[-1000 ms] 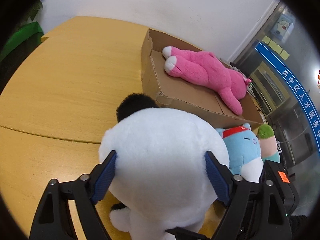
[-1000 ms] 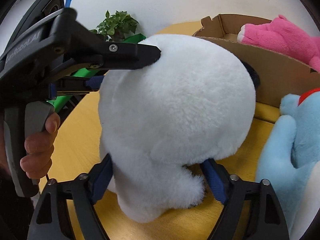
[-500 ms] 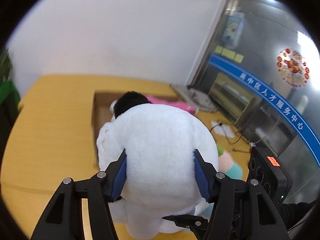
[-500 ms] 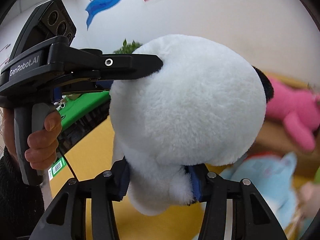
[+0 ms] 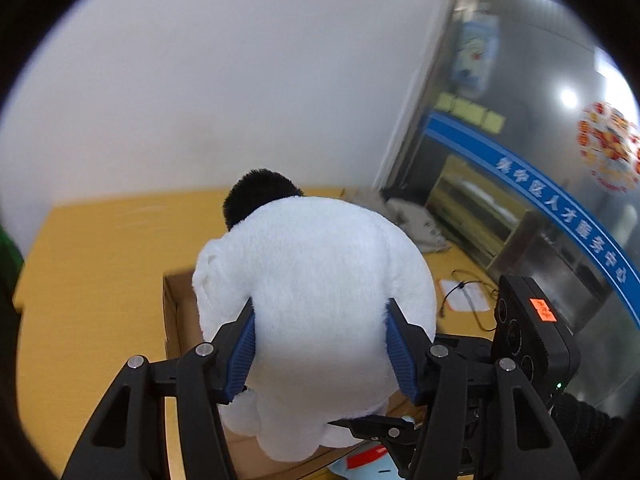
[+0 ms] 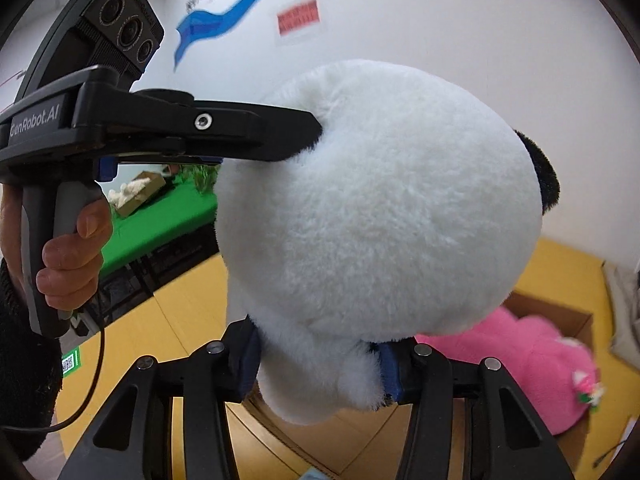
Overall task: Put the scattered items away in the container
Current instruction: 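Lift the white panda with both grippers and carry it over the box, then lower the panda beside the pink bear and open both grippers, then move both grippers to the blue plush and close them on its body, then lift the blue plush with both grippers and carry it over the box, then lower the blue plush beside the panda, open both grippers and withdraw, then move both open grippers toward the pig plush with green hair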
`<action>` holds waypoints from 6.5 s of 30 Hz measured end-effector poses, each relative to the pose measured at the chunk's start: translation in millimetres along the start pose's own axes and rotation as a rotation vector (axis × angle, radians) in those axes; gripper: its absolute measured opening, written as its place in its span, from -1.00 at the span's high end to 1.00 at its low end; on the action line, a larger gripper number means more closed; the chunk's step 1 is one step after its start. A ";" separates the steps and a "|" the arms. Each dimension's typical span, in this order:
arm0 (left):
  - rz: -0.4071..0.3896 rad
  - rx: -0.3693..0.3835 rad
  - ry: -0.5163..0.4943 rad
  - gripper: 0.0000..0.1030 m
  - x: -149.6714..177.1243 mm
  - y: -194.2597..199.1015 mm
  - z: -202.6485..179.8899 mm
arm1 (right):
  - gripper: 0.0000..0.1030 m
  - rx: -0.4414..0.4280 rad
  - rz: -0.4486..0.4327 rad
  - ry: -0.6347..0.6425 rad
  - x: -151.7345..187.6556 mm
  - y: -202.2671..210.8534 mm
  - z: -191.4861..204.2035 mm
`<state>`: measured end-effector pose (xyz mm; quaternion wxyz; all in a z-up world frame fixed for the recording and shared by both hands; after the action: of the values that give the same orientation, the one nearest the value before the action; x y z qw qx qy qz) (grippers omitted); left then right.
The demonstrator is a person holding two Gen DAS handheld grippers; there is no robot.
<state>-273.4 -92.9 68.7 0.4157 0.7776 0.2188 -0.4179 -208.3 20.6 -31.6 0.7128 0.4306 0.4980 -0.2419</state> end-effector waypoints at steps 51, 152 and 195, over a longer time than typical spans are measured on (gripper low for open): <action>-0.026 -0.212 -0.032 -0.53 192.3 55.0 -152.0 | -1.00 0.576 0.025 -0.060 88.7 196.9 -58.2; 0.261 0.064 0.105 -0.09 170.4 -153.8 -37.7 | -0.57 -0.188 0.295 0.419 104.5 50.0 -115.3; -0.098 -0.333 -0.009 -0.52 199.1 56.8 -126.9 | -1.00 0.470 -0.021 -0.070 83.1 192.7 -54.2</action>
<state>-64.5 -20.8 -31.8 0.5188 0.6844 0.3210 -0.3992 -54.2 172.6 -43.2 0.6073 0.5709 0.4073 -0.3734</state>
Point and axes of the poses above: each gripper's, at about its wrist camera, not at the fingertips, and y roughly against the way its jaws point, z to its left, x to its underside, the point moved 5 cm from there along -y, roughly the way its jaws point, and after that the axes turned 11 degrees about -z, right-handed, at the moved point
